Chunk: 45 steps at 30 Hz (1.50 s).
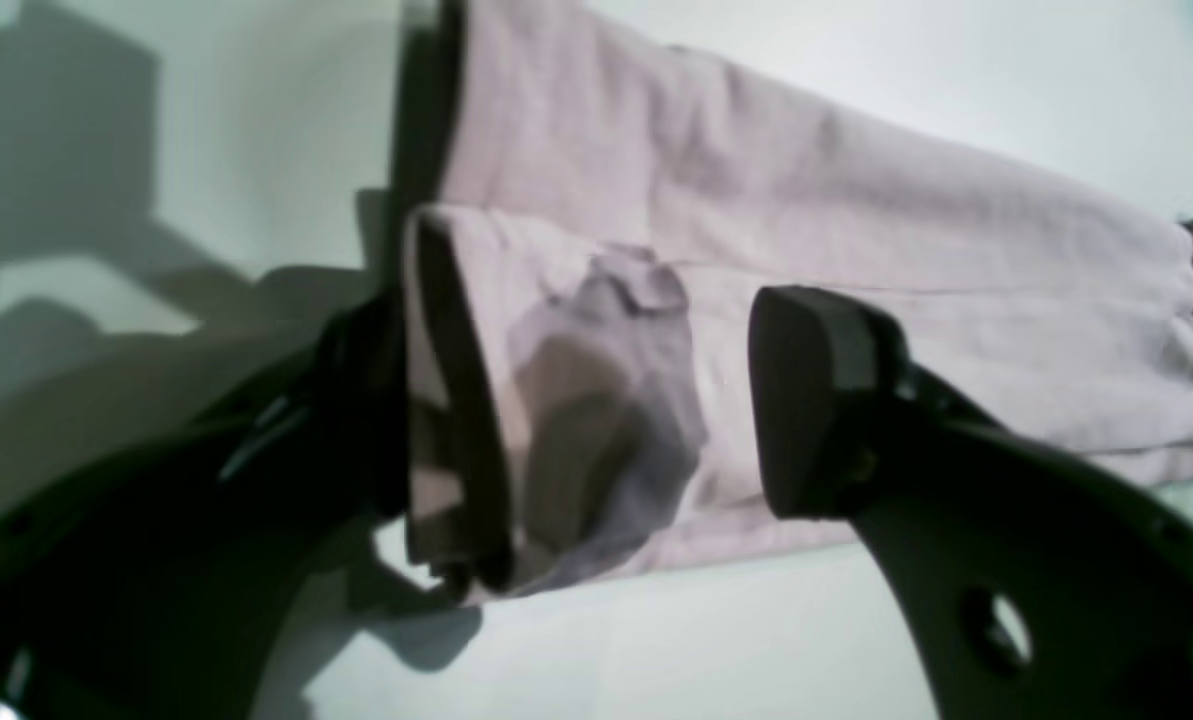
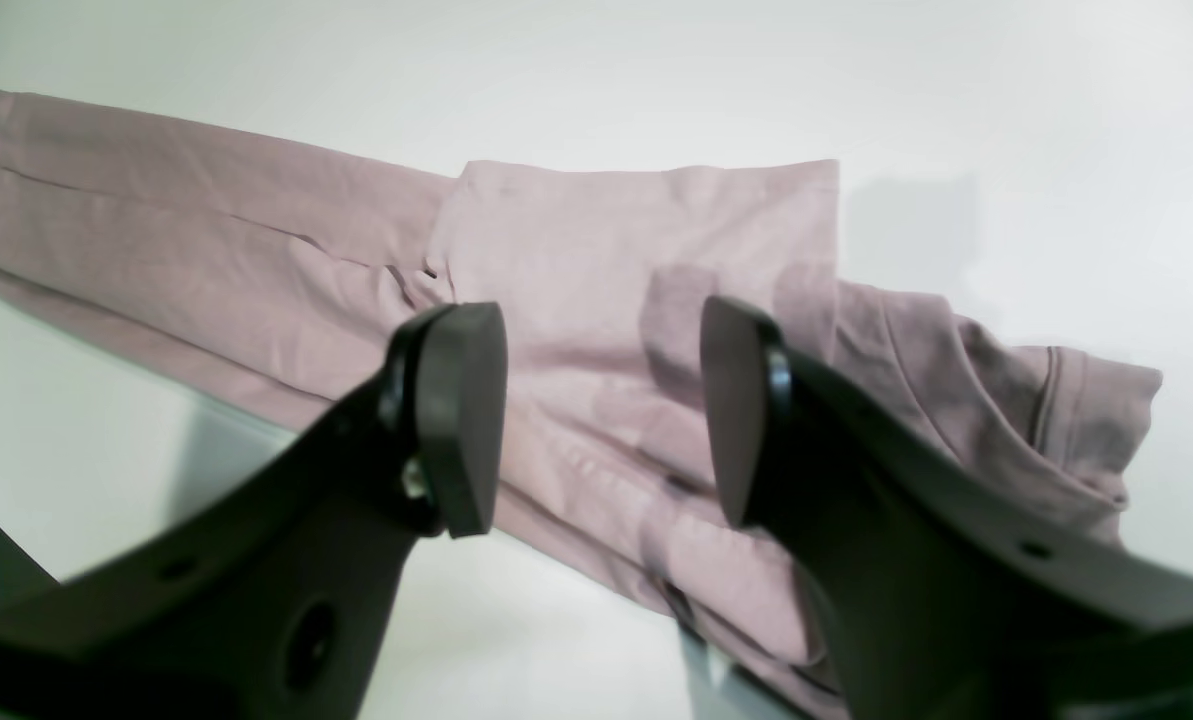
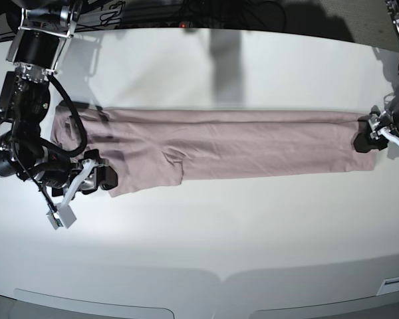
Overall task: Fold the T-shirt properly
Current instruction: 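Grasp the strip end with the left gripper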
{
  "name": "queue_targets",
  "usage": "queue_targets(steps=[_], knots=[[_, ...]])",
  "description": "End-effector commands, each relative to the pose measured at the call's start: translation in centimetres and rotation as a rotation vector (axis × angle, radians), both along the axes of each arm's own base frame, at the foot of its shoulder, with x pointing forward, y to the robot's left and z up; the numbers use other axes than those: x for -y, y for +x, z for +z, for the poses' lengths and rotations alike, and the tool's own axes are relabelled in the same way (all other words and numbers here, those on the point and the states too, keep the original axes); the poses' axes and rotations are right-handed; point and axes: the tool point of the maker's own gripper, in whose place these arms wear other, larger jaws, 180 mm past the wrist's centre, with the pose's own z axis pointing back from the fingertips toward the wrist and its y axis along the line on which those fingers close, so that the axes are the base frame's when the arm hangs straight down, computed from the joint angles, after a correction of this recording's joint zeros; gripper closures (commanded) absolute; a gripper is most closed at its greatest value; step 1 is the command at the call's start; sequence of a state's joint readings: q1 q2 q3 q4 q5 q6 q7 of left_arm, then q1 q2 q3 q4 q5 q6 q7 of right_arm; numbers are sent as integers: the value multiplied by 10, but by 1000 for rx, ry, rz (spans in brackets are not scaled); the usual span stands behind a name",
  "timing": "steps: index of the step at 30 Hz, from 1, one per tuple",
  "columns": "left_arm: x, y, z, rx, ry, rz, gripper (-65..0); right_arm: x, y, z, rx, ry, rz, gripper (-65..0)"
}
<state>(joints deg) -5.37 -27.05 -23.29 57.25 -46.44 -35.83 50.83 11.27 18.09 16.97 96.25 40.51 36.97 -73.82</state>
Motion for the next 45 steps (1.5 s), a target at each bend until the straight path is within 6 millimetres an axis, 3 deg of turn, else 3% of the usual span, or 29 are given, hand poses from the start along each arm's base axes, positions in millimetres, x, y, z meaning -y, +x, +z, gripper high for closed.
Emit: queue_targets(steps=[1, 7, 35, 39, 44, 45], knots=[[-5, 3, 7, 8, 13, -4, -456, 2, 9, 18, 61, -5, 10, -319], [19, 1, 11, 2, -123, -20, -456, 2, 9, 18, 62, -5, 10, -319], [8, 17, 23, 100, -104, 38, -451, 2, 9, 18, 61, -5, 10, -319], [6, 21, 26, 123, -103, 52, -333, 2, 9, 18, 62, -5, 10, -319], [1, 27, 32, 169, -101, 83, -22, 2, 9, 18, 61, -5, 10, -319], [1, 27, 32, 170, -101, 82, 0, 2, 9, 18, 61, -5, 10, -319]])
